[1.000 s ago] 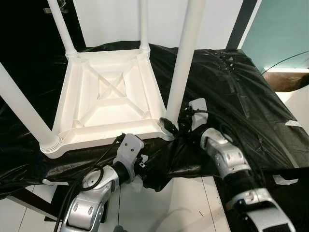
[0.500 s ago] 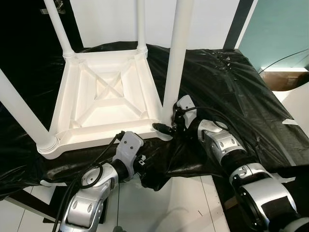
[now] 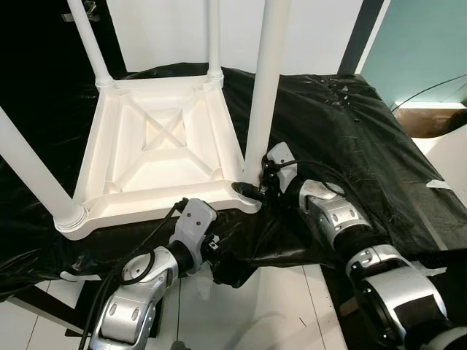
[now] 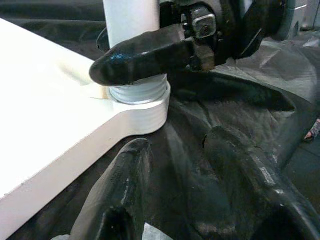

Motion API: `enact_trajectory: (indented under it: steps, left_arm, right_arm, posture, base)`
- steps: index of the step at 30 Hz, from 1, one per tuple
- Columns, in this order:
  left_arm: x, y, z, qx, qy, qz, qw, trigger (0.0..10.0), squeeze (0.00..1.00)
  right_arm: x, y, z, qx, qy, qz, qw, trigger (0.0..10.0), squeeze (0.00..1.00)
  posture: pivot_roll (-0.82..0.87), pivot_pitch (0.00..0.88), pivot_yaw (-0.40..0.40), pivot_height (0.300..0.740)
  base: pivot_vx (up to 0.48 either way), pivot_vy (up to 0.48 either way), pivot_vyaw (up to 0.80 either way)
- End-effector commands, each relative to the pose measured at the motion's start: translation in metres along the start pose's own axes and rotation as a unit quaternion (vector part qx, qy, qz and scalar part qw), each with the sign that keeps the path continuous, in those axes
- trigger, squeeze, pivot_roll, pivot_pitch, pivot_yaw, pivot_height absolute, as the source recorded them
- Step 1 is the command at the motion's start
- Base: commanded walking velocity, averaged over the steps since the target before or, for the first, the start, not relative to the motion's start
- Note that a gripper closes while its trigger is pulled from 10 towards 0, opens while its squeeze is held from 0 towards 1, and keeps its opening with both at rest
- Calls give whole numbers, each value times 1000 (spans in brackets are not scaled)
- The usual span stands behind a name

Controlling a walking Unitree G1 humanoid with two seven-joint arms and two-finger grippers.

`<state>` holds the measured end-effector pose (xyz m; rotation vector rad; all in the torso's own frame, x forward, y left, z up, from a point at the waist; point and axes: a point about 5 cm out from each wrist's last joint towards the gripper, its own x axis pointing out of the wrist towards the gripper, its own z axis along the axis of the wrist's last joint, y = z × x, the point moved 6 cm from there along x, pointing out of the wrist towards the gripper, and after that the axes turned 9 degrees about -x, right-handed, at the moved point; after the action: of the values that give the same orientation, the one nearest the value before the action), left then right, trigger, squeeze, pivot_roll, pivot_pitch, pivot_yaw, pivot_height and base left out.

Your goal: Building children table

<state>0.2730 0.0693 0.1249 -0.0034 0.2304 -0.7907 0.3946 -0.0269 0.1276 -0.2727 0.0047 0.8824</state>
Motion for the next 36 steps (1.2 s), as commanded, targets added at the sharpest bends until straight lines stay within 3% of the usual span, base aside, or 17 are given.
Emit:
enact_trajectory:
  steps: [1,4,5,7,10,13,15,19,21,22,25,26,31,36]
  left_arm:
    - [1,3,-4,-5,8,14,1000,10000,0]
    - [0,3,-4,-4,8,13,1000,10000,0]
    - [0,3,-4,-4,9,13,1000,10000,0]
    - [0,3,-4,-4,9,13,1000,10000,0]
    - [0,2,-5,-5,10,12,1000,10000,0]
    - [-1,1,-5,-5,10,12,1000,10000,0]
    - [-1,0,-7,-6,13,10,1000,10000,0]
    - [-2,-1,-7,-6,14,10,1000,10000,0]
    - [-2,-1,-8,-6,15,9,1000,10000,0]
    - [-2,-1,-8,-6,16,8,1000,10000,0]
    - [-2,-1,-8,-6,17,8,1000,10000,0]
    - [-2,-2,-8,-6,17,7,1000,10000,0]
    - [-2,-3,-9,-6,17,7,1000,10000,0]
    - [-2,-3,-9,-6,18,7,1000,10000,0]
  right_arm:
    - [0,4,-16,14,33,-23,999,10000,0]
    - [4,6,-18,25,46,-61,997,10000,0]
    - [5,4,-22,53,57,-94,993,10000,0]
    - [5,4,-22,53,57,-94,993,10000,0]
    - [5,3,-24,72,68,-160,982,10000,0]
    - [5,3,-24,75,69,-178,979,10000,0]
    - [2,3,-29,93,83,-230,965,10000,0]
    - [0,6,-31,101,83,-260,957,10000,0]
    - [2,15,-27,107,80,-261,956,10000,0]
    - [5,20,-22,104,71,-251,960,10000,169]
    - [6,24,-19,102,67,-246,962,10000,169]
    - [7,26,-14,104,59,-241,963,10000,1000]
    - [4,28,3,85,11,-216,973,10000,1000]
    - [-5,28,6,75,-19,-184,980,10000,1000]
  posture:
    - [79,0,-44,740]
    - [81,0,-44,740]
    - [82,0,-44,740]
    - [82,0,-44,740]
    - [94,0,-49,740]
    - [94,0,-49,740]
    - [94,0,-49,740]
    - [102,0,-50,740]
    - [102,0,-50,740]
    - [101,0,-49,740]
    - [101,0,-49,740]
    - [104,0,-51,740]
    - [104,0,-51,740]
    - [103,0,-51,740]
  base:
    - [0,0,0]
    - [0,0,0]
    - [0,0,0]
    - [0,0,0]
    - [0,0,0]
    - [0,0,0]
    - [0,0,0]
    - [0,0,0]
    - [0,0,0]
    - [0,0,0]
    - [0,0,0]
    - [0,0,0]
    - [0,0,0]
    - [0,0,0]
